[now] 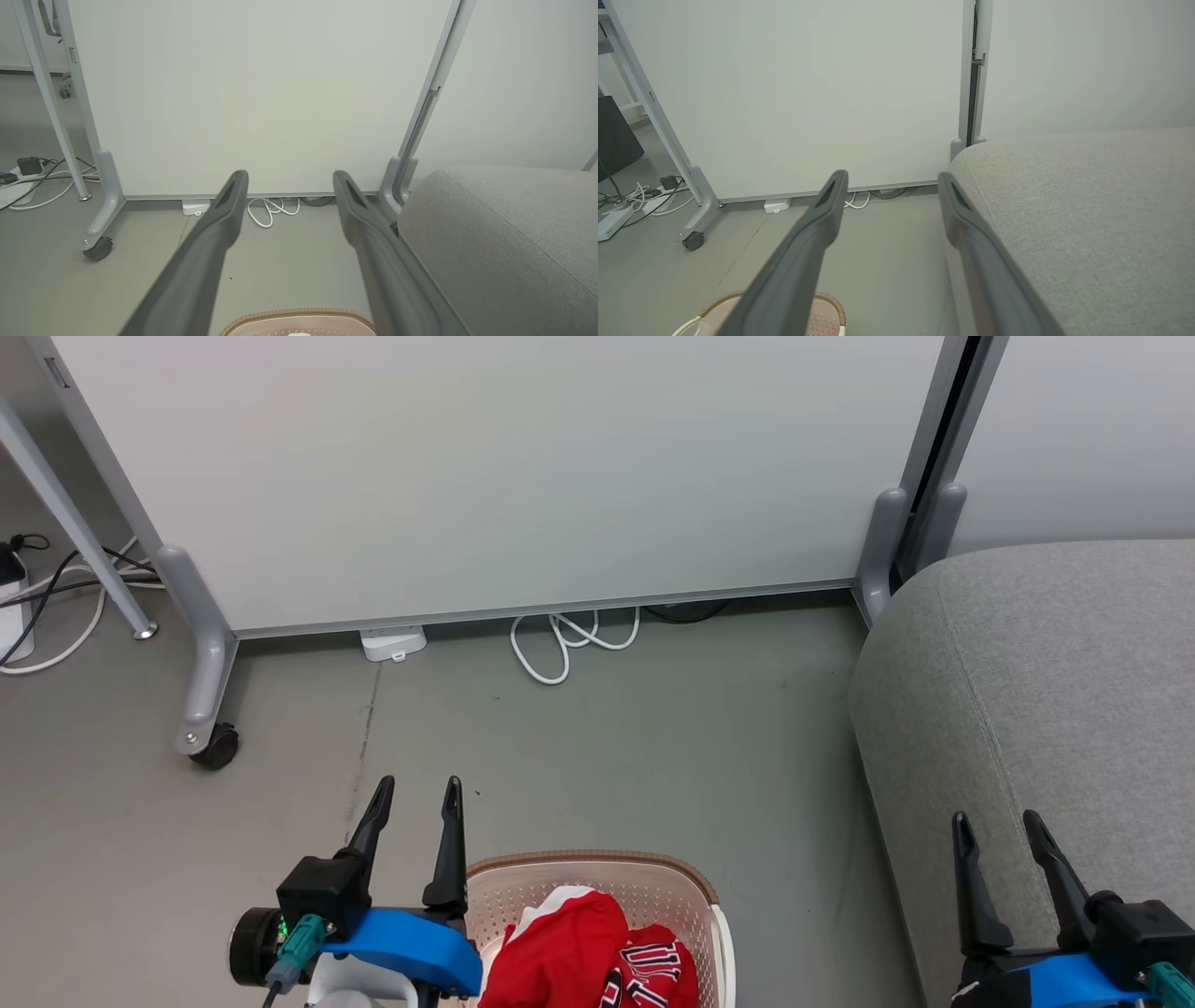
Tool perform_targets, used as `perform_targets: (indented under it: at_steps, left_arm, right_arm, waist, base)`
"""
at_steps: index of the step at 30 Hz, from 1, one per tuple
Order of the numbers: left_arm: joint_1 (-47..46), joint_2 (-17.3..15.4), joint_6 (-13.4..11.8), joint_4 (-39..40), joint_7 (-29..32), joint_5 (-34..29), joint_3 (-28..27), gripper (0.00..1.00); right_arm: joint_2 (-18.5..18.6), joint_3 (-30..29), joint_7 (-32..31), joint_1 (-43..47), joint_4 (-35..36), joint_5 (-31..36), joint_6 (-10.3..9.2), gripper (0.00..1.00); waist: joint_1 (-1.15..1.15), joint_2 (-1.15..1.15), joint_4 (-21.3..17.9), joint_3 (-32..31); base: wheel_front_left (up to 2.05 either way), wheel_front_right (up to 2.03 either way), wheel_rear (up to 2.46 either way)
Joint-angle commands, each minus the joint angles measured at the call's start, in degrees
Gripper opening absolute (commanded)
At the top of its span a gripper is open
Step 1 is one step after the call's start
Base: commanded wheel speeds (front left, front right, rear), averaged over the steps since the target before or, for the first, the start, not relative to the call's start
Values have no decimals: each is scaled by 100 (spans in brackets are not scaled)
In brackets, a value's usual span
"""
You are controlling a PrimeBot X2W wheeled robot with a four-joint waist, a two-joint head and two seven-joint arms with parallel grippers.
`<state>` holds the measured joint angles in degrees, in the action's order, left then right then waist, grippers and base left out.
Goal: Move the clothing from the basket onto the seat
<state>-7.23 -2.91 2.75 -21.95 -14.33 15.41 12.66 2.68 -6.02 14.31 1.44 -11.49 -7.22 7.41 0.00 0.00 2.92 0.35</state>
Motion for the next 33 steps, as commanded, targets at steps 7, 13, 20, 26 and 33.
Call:
perform_targets:
  at_steps: [7,13,20,26,33]
  left_arm:
    - [-73,3,-68,-30,-96,-168,68,100]
    - [-66,3,-72,-33,-96,-133,45,100]
    - [-63,3,-72,-37,-96,-118,42,100]
    - [-48,3,-56,-90,-95,-134,53,100]
    - [-156,3,-53,-331,-95,-90,93,100]
  right_arm:
    - [36,-19,66,62,-14,272,14,100]
    - [35,-34,65,72,-27,232,14,100]
    - [35,-20,68,69,-17,232,14,100]
    - [34,36,67,11,-23,212,14,100]
    - [34,214,63,-144,45,211,14,100]
  waist:
    - [0,0,16,12]
    - [0,0,22,9]
    - [0,0,29,21]
    - [0,0,-35,77]
    - [0,0,-301,328]
  base:
    - [0,0,0]
    - [0,0,0]
    - [0,0,0]
    - [0,0,0]
    - [0,0,0]
